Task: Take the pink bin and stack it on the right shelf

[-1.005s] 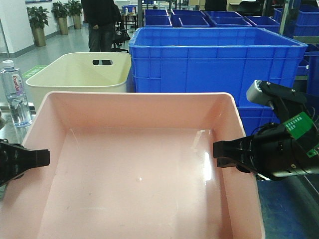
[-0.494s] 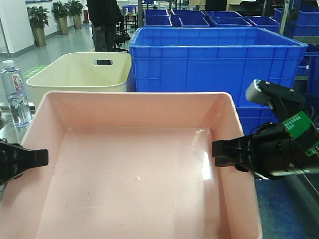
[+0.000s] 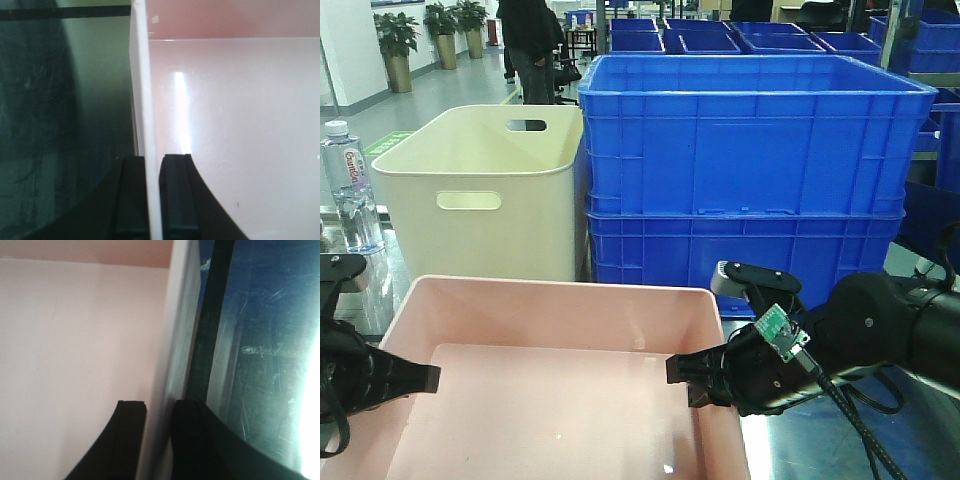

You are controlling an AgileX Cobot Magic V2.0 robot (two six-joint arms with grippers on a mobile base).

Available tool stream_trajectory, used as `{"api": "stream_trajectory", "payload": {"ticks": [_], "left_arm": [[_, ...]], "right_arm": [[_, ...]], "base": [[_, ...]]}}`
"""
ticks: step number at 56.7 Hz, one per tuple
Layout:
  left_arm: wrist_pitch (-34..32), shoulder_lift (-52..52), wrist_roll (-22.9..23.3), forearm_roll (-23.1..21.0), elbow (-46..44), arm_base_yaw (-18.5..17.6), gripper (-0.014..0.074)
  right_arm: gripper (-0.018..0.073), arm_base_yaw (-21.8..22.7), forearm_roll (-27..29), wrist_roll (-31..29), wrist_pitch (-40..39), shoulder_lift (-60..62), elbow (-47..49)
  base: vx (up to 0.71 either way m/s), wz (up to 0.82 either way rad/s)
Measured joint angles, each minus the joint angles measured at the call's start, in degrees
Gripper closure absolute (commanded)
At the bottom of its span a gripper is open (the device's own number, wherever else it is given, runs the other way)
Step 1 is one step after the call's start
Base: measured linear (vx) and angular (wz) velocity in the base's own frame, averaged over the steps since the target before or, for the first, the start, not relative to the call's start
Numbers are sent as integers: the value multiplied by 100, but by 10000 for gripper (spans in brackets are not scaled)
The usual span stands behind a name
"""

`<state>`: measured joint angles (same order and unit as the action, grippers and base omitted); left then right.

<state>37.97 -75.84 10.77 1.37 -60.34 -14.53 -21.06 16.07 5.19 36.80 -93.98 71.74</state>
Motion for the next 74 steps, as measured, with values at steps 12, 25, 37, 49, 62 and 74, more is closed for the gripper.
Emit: {"api": "stream_trajectory", "payload": {"ticks": [12,25,37,49,62,74], "left_arm": [[-119,-65,0,19,0,0,239],[-219,-65,0,26,0,0,127],[-556,307,0,26,0,0,176],[-1162,1281,-112,26,0,0,321],[-1659,2402,-750,30,440,0,556],[-1954,2972,-773,25,1131,0,607]], "right_arm": [[241,5,67,0,-68,-12,0],[37,11,43,5,-251,-59,0],[114,24,-30,-103,-258,149,66],[418,35,-338,27,-502,1271,104],[574,35,-912,29,-492,2520,134],[574,35,-1183,29,-545,2737,134]], "base": [[0,0],[0,0],[0,0],[0,0],[0,0],[0,0]]}}
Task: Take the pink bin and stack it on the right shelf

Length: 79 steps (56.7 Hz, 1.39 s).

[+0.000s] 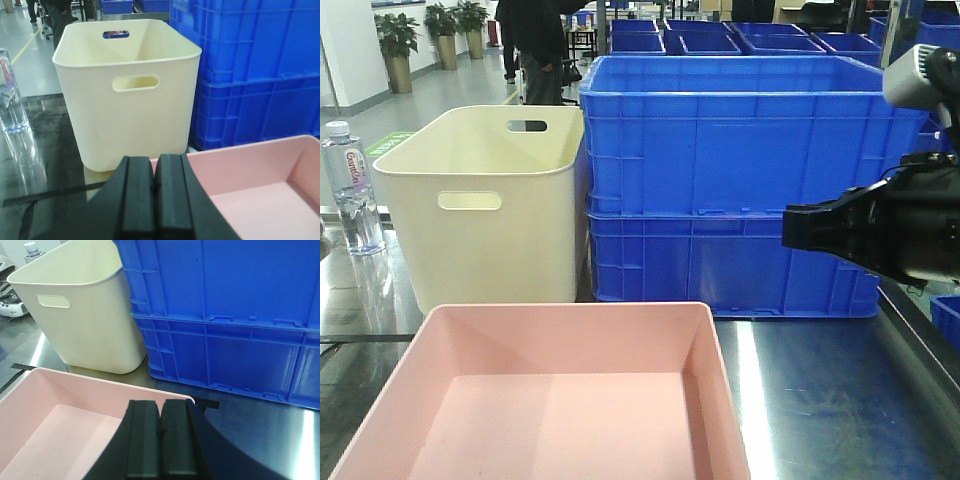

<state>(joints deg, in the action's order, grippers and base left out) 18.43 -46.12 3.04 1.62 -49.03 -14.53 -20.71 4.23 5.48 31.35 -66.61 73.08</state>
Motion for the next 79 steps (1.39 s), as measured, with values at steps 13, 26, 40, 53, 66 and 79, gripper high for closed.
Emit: {"api": "stream_trajectory", "payload": {"ticks": [13,26,40,53,66,79], "left_arm": [[361,35,0,0,126,0,605],[408,42,0,16,135,0,604],[-214,1204,0,50,1310,356,604],[-1502,2831,68,6,3684,866,604],[-1699,4506,111,6,5048,1202,604],[-816,4671,111,6,5046,1268,604]], "right_arm": [[572,0,-13,0,0,0,0],[572,0,-13,0,0,0,0],[572,0,-18,0,5,0,0],[572,0,-18,0,10,0,0],[572,0,-18,0,10,0,0],[572,0,-18,0,10,-9,-5]], "base": [[0,0],[0,0],[0,0],[0,0],[0,0],[0,0]]}}
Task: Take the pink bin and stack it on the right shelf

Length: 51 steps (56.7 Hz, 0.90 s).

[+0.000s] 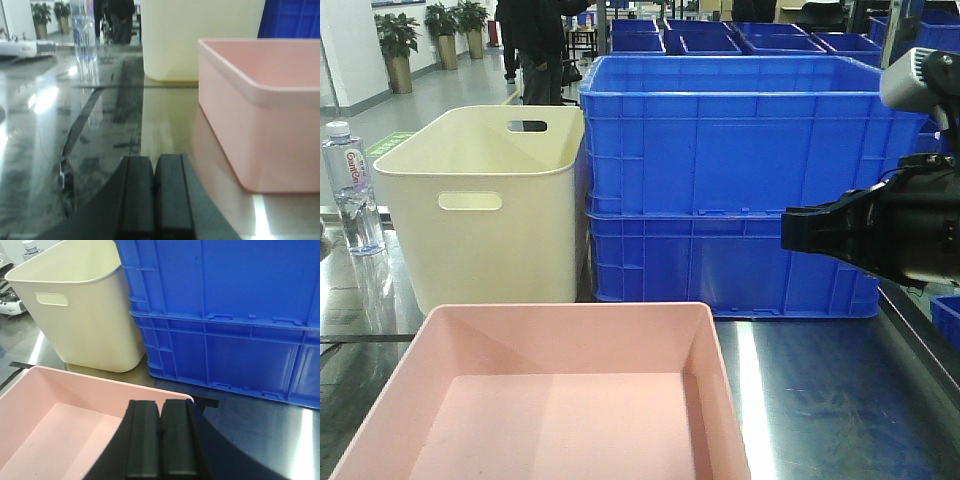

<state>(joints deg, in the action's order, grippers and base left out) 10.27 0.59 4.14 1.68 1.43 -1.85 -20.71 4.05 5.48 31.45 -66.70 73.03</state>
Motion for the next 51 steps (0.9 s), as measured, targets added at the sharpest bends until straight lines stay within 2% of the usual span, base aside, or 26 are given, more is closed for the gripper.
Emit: {"api": "stream_trajectory", "payload": {"ticks": [24,32,38,42,51], "left_arm": [[238,0,0,-4,0,0,604],[238,0,0,-4,0,0,604],[238,0,0,-4,0,0,604],[238,0,0,-4,0,0,604],[238,0,0,-4,0,0,604]], "right_arm": [[572,0,-15,-8,0,0,0],[571,0,-443,-222,55,86,-42],[571,50,-788,-247,63,553,-458],[571,253,-846,-247,-53,1041,-952],[571,1118,-853,-247,-739,2483,-2640]], "base": [[0,0],[0,0],[0,0],[0,0],[0,0]]}}
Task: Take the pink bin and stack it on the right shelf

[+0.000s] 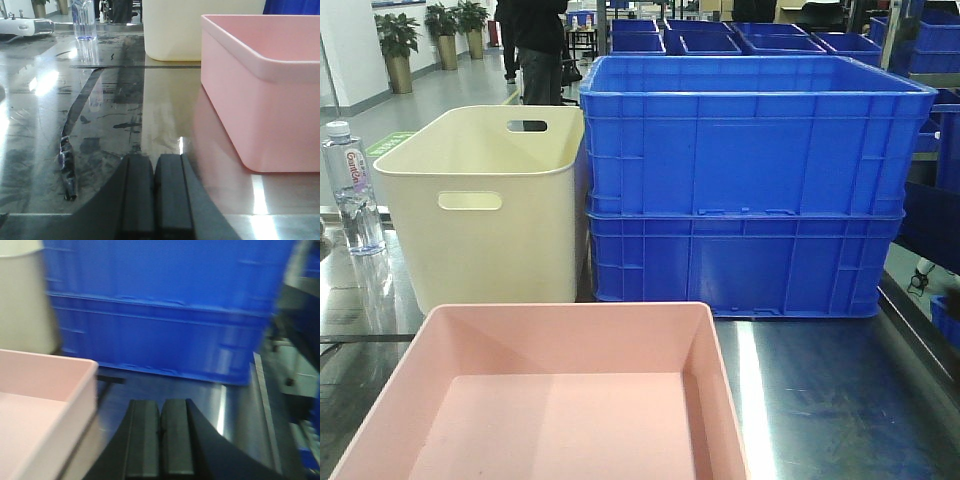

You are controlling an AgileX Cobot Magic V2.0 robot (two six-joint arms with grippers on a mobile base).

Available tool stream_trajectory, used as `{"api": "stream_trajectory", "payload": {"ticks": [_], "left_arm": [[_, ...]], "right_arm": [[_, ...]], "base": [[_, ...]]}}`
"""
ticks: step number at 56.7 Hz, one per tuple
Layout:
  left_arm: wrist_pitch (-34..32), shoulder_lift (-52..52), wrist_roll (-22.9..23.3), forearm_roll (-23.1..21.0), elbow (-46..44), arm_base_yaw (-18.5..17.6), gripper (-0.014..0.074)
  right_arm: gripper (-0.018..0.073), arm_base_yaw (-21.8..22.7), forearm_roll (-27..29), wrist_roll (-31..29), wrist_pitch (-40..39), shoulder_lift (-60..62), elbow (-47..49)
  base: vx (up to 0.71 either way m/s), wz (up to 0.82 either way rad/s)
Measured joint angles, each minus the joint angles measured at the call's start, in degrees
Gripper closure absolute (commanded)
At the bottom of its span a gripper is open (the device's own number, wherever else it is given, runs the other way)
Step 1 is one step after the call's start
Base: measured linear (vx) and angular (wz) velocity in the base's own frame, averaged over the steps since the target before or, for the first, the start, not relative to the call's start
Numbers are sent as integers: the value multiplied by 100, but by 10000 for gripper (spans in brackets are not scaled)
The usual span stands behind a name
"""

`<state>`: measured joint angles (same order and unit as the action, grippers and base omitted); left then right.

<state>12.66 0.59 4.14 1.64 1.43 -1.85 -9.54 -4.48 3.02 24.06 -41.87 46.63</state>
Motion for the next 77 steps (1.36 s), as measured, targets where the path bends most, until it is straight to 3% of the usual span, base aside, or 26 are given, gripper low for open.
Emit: {"api": "stream_trajectory", "payload": {"ticks": [11,21,30,77], "left_arm": [[0,0,0,0,0,0,604],[0,0,0,0,0,0,604],[0,0,0,0,0,0,604],[41,0,0,0,0,0,604]], "right_arm": [[571,822,-44,-21,-769,1938,-2137],[571,938,-70,-34,-912,3321,-3722],[571,938,-70,-34,-927,4149,-4595],[571,938,-70,-34,-995,4260,-4835]], "base": [[0,0],[0,0],[0,0],[0,0]]}}
